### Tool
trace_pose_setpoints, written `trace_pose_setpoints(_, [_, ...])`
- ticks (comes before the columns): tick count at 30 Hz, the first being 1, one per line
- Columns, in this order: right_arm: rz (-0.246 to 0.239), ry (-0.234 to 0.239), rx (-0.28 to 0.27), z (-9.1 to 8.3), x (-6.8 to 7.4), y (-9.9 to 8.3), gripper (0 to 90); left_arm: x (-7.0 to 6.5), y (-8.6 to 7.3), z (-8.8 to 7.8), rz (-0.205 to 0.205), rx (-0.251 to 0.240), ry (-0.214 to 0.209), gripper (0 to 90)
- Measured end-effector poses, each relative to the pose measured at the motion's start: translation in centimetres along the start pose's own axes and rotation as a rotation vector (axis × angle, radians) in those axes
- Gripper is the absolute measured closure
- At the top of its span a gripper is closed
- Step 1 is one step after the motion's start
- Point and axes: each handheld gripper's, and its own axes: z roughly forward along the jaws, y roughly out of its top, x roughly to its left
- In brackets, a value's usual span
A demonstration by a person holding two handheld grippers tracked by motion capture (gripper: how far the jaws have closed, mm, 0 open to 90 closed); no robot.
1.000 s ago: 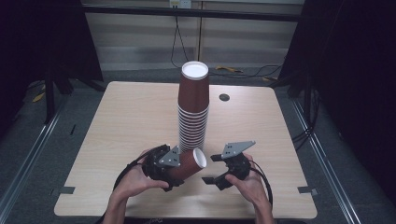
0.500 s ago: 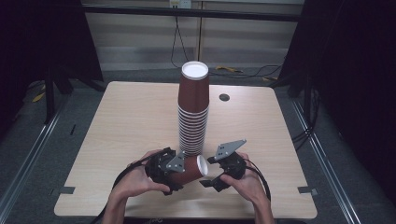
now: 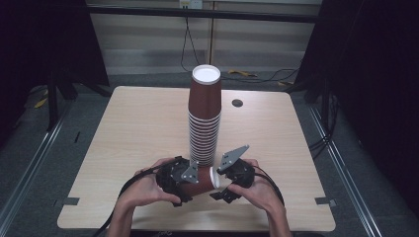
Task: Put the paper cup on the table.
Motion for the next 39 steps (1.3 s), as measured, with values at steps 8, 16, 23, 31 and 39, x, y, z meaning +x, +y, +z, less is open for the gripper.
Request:
trace_pose_setpoints(8, [-0.022, 0.031, 0.026, 0.5, -0.2, 0.9, 14.9, -0.2, 0.1, 0.3, 0.027, 0.015, -0.008, 12.9])
trace_pose_setpoints(16, [-0.042, 0.064, 0.016, 0.9, -0.1, 1.3, 15.7, -0.6, 0.4, 0.8, 0.046, 0.002, -0.017, 13.1])
trace_pose_setpoints(23, [-0.058, 0.085, 0.010, 1.1, -0.1, 1.4, 17.8, -0.6, 0.5, 0.9, 0.067, -0.007, -0.019, 13.3])
trace_pose_setpoints(31, [-0.064, 0.123, 0.009, 1.2, -0.1, 1.4, 21.4, -0.8, 0.6, 0.8, 0.076, -0.022, -0.027, 13.4])
trace_pose_setpoints(39, [-0.059, 0.133, 0.005, 1.1, -0.2, 1.4, 22.2, -0.6, 0.2, 0.6, 0.079, -0.047, -0.042, 12.6])
